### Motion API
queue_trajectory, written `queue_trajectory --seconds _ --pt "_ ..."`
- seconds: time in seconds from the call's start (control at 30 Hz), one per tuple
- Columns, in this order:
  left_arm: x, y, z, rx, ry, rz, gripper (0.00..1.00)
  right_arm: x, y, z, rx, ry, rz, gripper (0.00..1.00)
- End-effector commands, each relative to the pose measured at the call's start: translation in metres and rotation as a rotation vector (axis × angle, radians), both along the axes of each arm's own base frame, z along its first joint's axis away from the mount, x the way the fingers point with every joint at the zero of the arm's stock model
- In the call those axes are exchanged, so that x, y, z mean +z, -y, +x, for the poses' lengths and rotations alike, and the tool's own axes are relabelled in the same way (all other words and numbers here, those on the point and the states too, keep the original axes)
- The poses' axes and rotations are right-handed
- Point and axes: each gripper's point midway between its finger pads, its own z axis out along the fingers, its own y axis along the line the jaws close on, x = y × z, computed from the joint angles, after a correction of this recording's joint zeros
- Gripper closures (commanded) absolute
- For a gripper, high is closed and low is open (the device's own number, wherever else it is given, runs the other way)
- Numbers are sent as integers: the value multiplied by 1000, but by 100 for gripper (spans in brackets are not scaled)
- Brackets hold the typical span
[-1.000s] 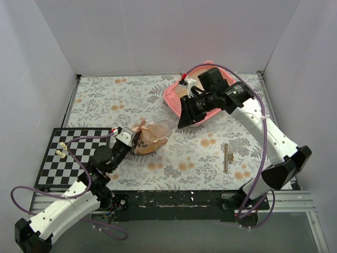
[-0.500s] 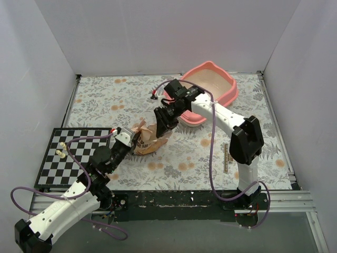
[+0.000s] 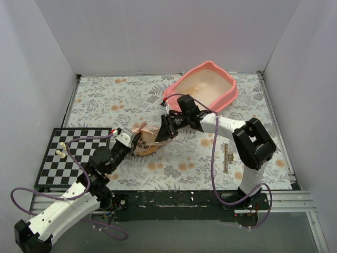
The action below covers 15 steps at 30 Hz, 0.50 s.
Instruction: Fill the litter box with clean litter
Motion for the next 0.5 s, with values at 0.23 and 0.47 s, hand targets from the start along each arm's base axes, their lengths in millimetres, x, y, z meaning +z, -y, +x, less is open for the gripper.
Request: queue_trajectory --seconds 0.23,0.47 --pt "14 4 -4 -25 29 -38 100 75 66 -6 -36 53 404 99" --pt "15 5 -6 -38 43 -42 100 71 81 -8 -70 -2 462 99"
